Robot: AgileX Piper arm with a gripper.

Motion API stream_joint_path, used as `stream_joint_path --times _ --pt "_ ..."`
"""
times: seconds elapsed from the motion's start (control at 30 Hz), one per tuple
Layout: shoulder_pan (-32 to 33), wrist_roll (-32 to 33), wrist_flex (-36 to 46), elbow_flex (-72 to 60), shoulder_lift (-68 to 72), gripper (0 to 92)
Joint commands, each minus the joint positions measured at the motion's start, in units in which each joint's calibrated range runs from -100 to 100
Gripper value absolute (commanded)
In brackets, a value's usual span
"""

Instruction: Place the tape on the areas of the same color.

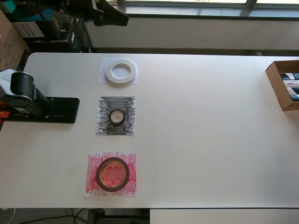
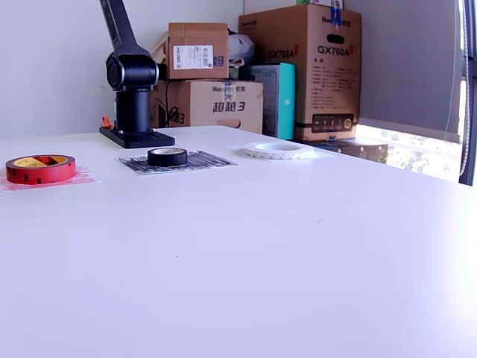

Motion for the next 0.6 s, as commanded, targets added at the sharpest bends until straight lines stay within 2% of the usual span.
stream_joint_path --times 0.0,0.17,0.57 --pt "-0.12 -2.64 -8.66 20.05 -22.47 0.2" --pt "0.27 -5.83 -15.54 35.40 -37.34 0.2" --pt "-1.23 -7.79 -15.03 49.40 -61.66 0.2"
